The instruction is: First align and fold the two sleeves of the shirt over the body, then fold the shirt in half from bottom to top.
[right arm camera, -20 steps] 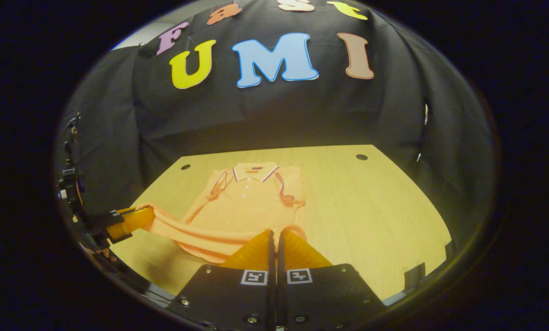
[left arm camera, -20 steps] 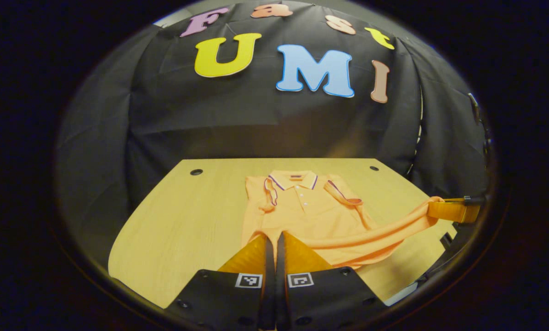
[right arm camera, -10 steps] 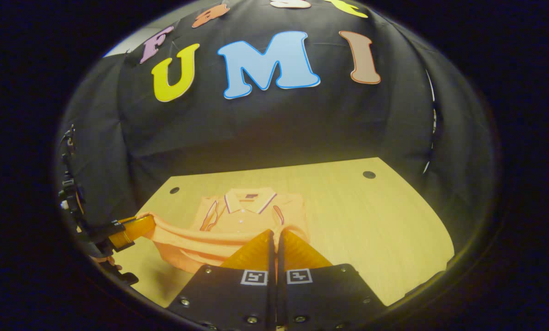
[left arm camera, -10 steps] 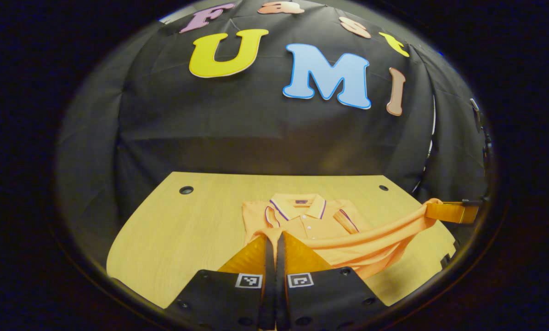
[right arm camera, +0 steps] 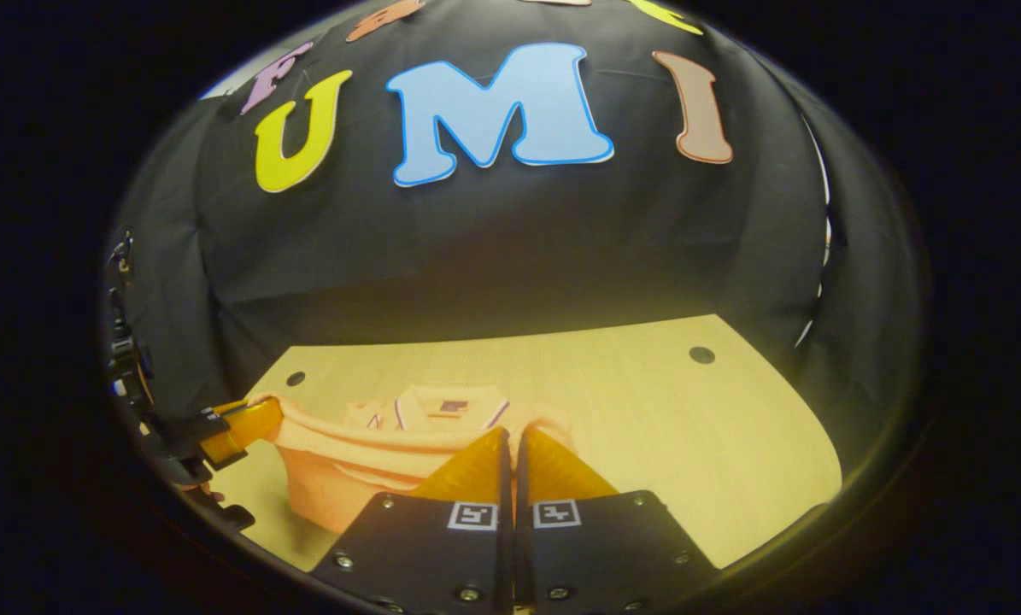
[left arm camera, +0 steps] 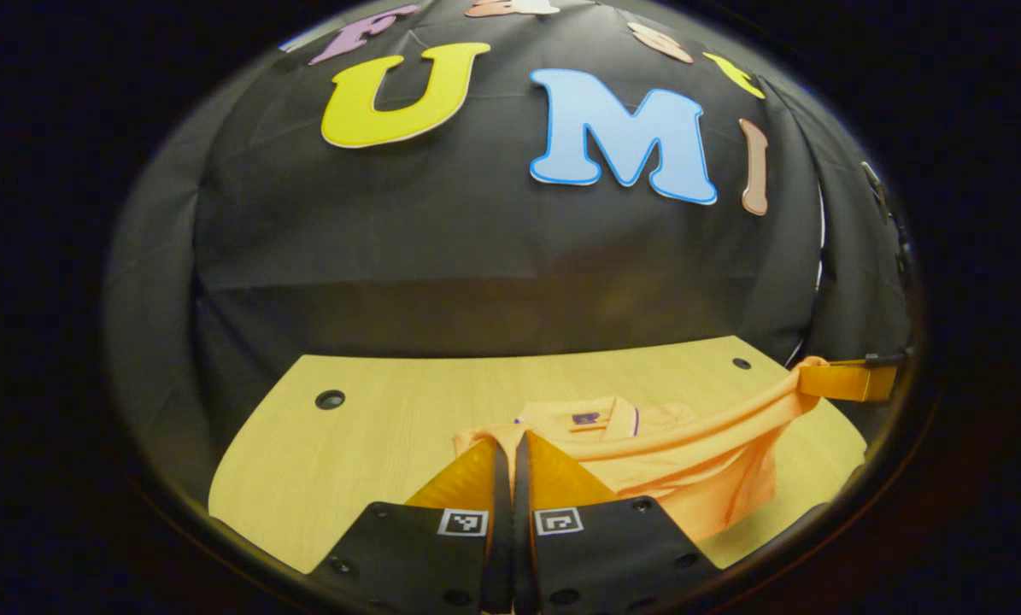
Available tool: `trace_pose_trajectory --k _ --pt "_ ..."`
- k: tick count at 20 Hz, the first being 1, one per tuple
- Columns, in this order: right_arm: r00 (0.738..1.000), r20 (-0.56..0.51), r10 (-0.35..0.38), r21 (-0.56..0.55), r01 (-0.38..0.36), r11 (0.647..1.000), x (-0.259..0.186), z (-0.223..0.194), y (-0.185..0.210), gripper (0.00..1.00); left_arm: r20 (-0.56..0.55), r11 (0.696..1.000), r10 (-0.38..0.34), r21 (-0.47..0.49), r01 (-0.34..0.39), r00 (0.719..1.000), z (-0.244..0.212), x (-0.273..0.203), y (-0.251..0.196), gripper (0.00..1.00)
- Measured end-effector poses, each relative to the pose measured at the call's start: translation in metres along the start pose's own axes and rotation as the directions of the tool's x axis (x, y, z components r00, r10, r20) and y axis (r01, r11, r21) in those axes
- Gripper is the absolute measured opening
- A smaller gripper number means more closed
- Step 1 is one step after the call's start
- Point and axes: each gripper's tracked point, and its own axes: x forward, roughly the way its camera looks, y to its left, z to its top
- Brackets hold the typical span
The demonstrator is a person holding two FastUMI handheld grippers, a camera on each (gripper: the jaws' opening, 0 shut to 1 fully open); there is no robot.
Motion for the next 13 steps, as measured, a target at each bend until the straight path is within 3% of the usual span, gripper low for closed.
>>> trace_pose_trajectory --k 4,13 --pt "1.000 -0.012 -0.016 -0.014 0.016 1.000 0.034 0.008 -0.001 0.01 0.001 0.999 -0.006 0.047 0.006 1.000 0.000 0.035 0.006 0.06" --pt "0.996 -0.059 -0.066 0.007 0.066 0.998 0.104 -0.005 -0.010 0.01 0.013 0.999 -0.005 0.050 0.005 1.000 -0.019 0.094 0.015 0.06"
